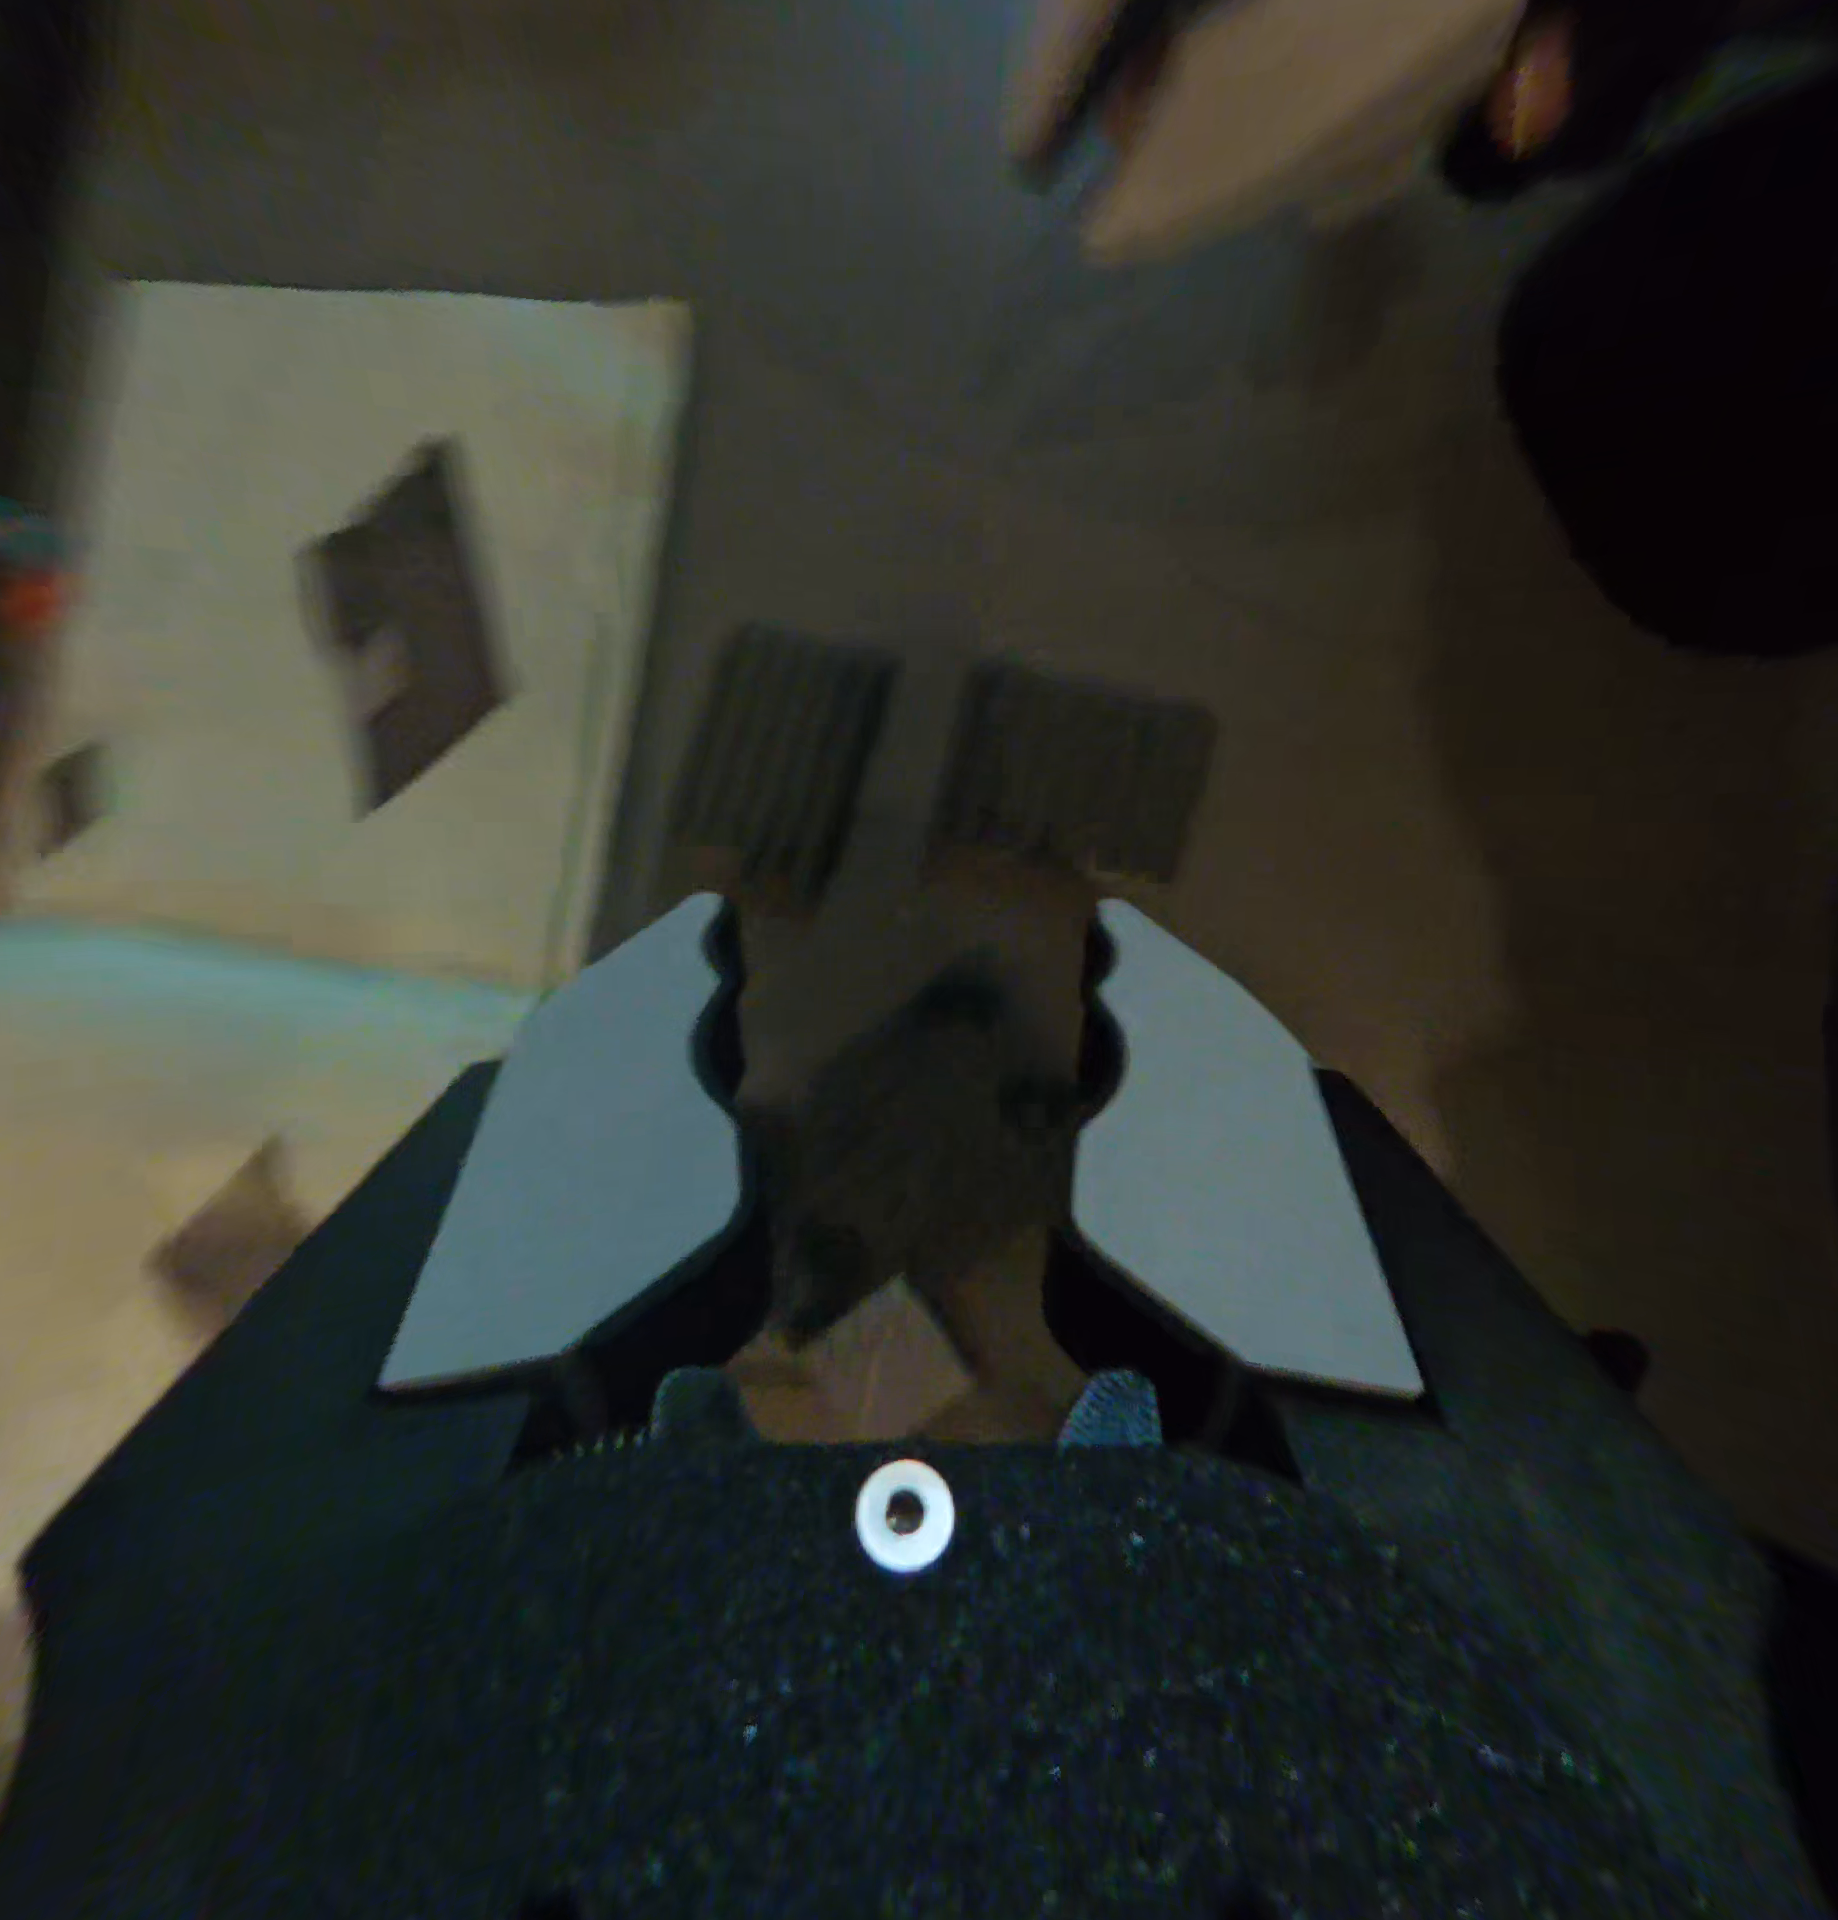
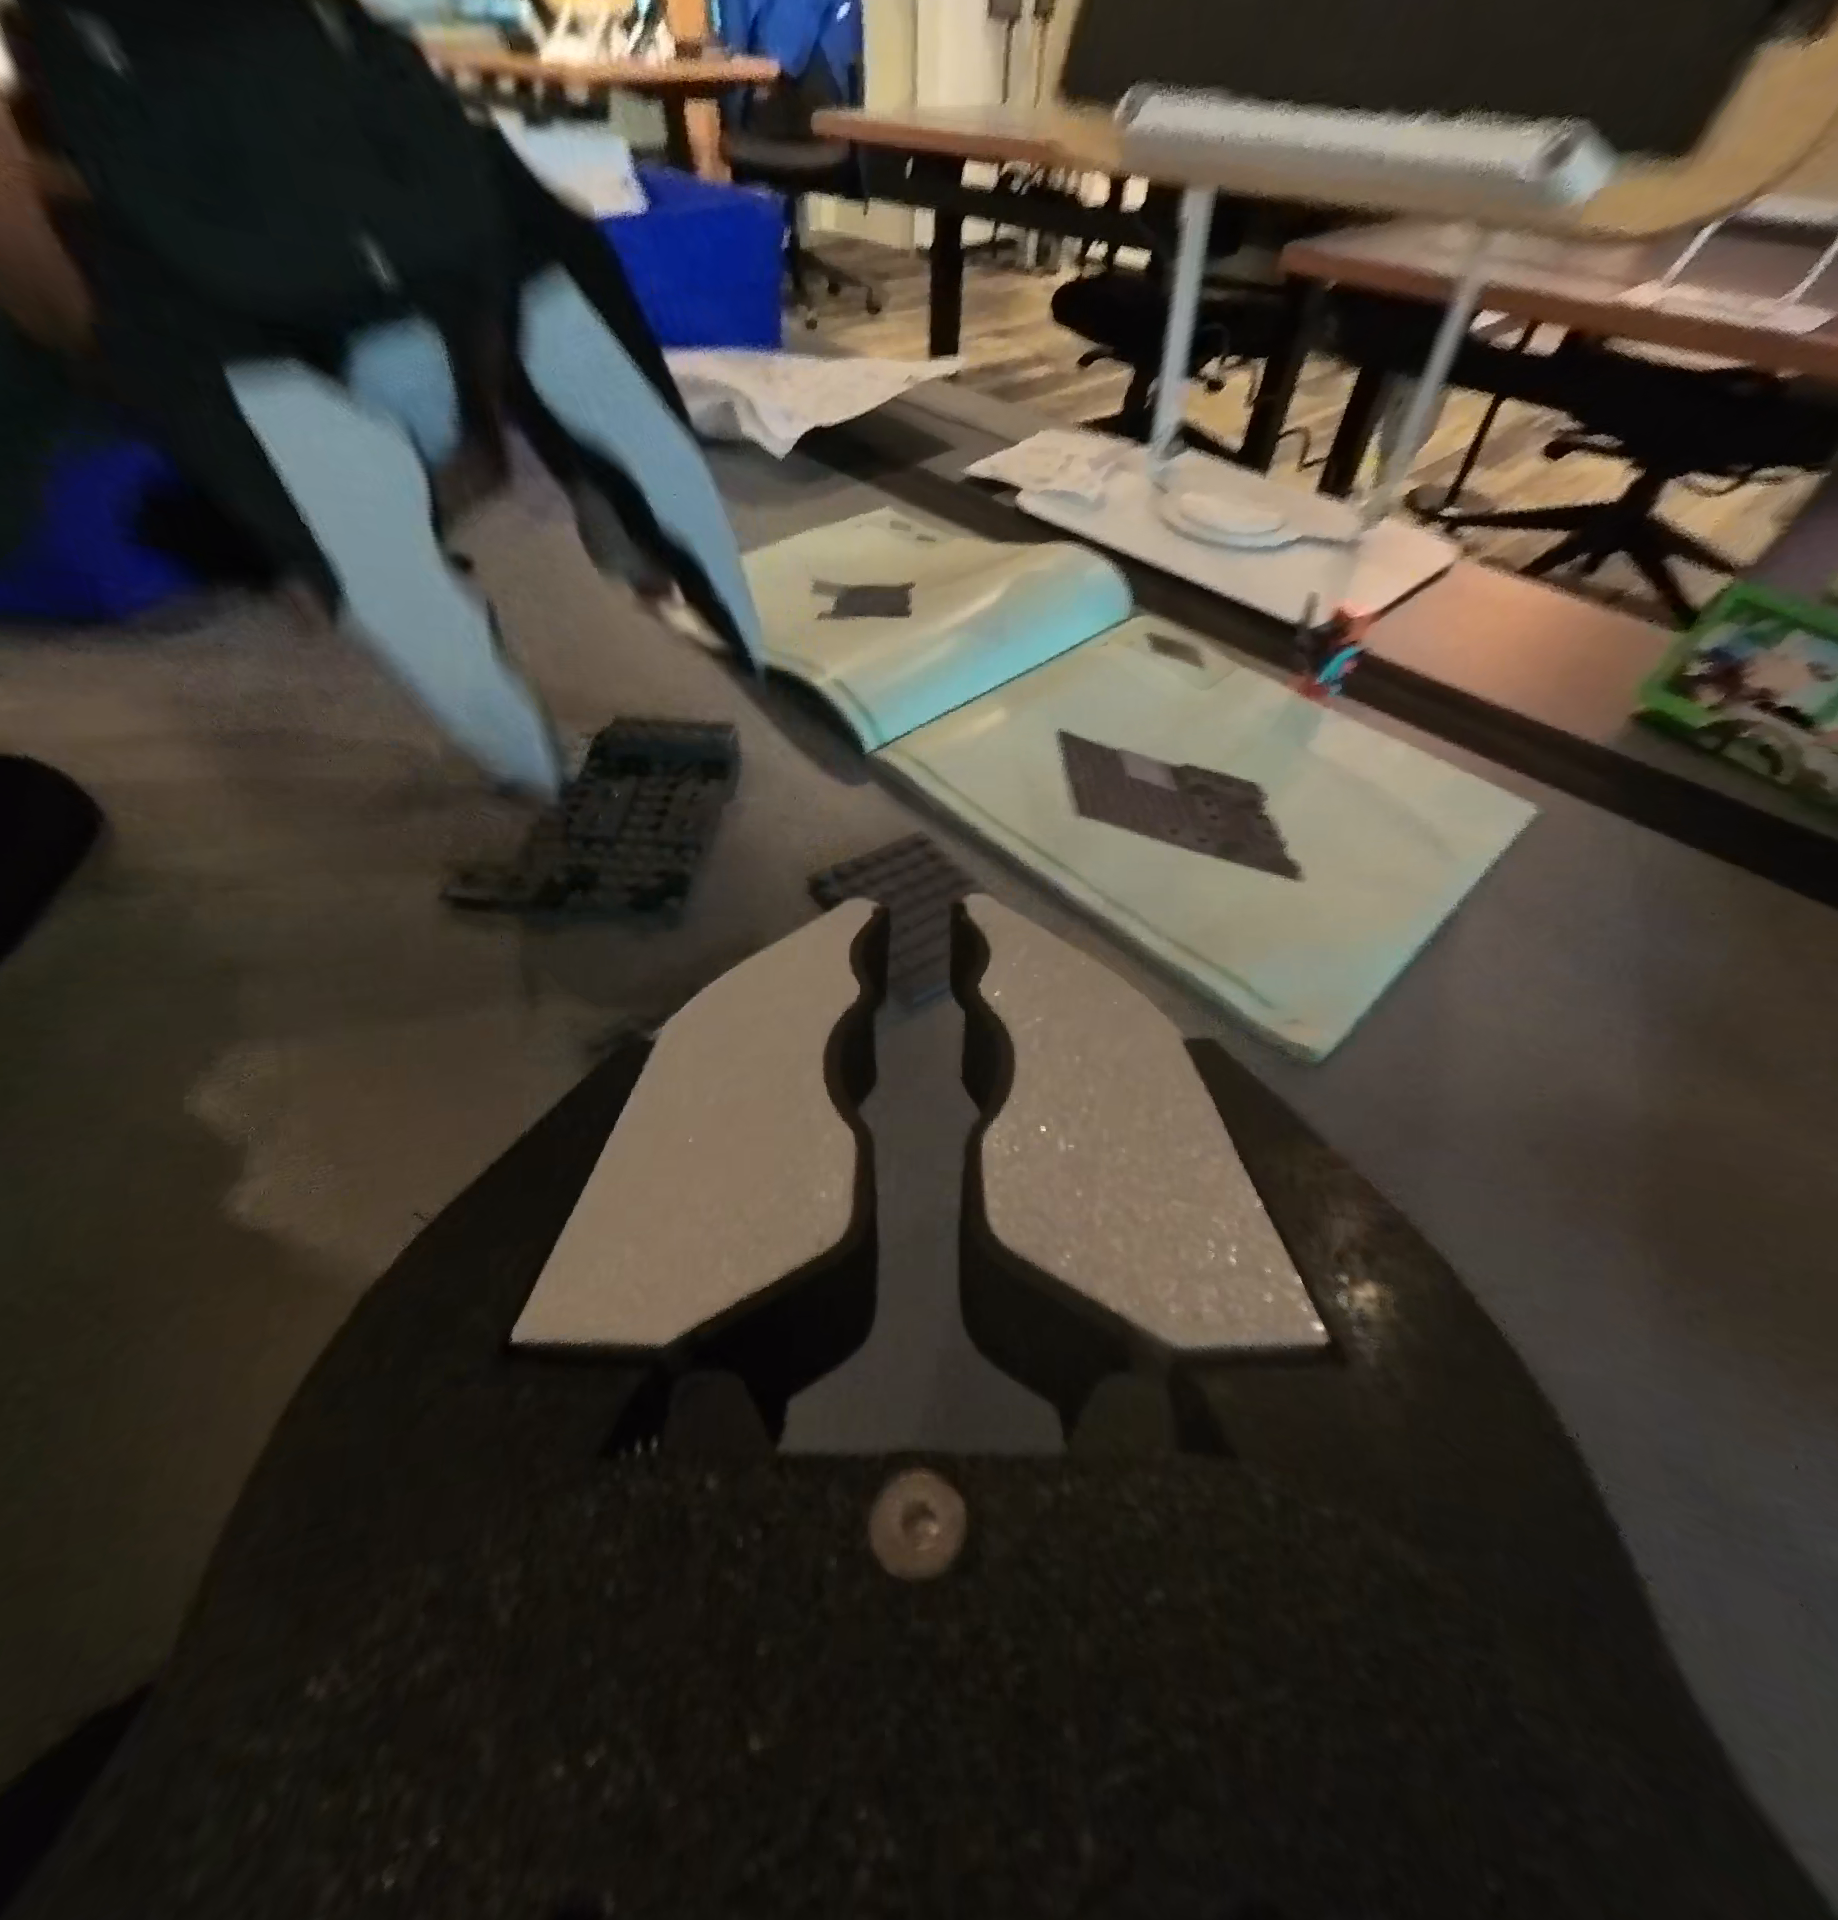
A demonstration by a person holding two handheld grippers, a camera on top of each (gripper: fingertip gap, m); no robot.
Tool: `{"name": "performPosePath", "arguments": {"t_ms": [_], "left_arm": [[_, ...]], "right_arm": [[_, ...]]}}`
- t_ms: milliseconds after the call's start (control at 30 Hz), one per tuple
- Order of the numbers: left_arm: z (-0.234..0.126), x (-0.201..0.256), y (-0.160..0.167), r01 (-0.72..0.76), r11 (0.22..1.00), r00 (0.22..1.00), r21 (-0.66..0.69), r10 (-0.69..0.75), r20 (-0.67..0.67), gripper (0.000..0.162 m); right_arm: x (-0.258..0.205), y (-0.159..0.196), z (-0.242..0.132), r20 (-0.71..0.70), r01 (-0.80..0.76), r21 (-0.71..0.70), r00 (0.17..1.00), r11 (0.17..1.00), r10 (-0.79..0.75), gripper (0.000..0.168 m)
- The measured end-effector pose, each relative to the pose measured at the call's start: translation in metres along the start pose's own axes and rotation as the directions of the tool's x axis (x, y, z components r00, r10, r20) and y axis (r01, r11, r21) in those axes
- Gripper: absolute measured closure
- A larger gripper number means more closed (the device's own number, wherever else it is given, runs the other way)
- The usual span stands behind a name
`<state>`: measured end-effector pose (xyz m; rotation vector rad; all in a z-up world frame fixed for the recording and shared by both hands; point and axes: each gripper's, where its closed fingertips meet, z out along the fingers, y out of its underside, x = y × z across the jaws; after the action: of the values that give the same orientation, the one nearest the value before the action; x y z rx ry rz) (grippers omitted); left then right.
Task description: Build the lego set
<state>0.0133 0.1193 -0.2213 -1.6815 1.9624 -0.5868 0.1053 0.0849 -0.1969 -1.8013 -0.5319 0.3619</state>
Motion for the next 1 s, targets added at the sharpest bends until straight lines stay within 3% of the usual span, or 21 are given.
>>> {"name": "performPosePath", "arguments": {"t_ms": [33, 267, 467, 633, 700, 800, 1000], "left_arm": [[-0.013, -0.006, 0.003, 0.022, 0.999, 0.999, 0.045, -0.024, 0.045, 0.109], [-0.085, -0.015, 0.035, 0.138, 0.92, 0.921, 0.367, -0.256, 0.294, 0.161], [-0.095, -0.013, 0.075, 0.228, 0.86, 0.834, 0.456, -0.414, 0.364, 0.162], [-0.086, -0.011, 0.09, 0.273, 0.846, 0.835, 0.458, -0.444, 0.323, 0.162], [-0.083, -0.01, 0.093, 0.267, 0.85, 0.84, 0.454, -0.436, 0.322, 0.162], [-0.079, -0.005, 0.094, 0.256, 0.857, 0.852, 0.448, -0.419, 0.314, 0.162], [-0.077, -0.004, 0.101, 0.263, 0.858, 0.858, 0.441, -0.418, 0.3, 0.162]], "right_arm": [[-0.004, 0.002, 0.003, 0.011, 0.003, -0.017, 1.0, 1.0, -0.003, 0.156], [-0.037, 0.005, 0.029, 0.062, 0.035, -0.115, 0.998, 0.993, -0.028, 0.151], [-0.065, 0.01, 0.073, 0.108, 0.062, -0.243, 0.993, 0.968, -0.036, 0.145], [-0.082, 0.007, 0.128, 0.253, 0.276, -0.311, 0.946, 0.909, -0.201, 0.142], [-0.085, 0.01, 0.148, 0.387, 0.394, -0.326, 0.885, 0.859, -0.259, 0.142], [-0.092, 0.017, 0.163, 0.622, 0.61, -0.26, 0.698, 0.748, -0.354, 0.139], [-0.097, 0.03, 0.181, 0.832, 0.811, -0.192, 0.432, 0.552, -0.347, 0.138]]}}
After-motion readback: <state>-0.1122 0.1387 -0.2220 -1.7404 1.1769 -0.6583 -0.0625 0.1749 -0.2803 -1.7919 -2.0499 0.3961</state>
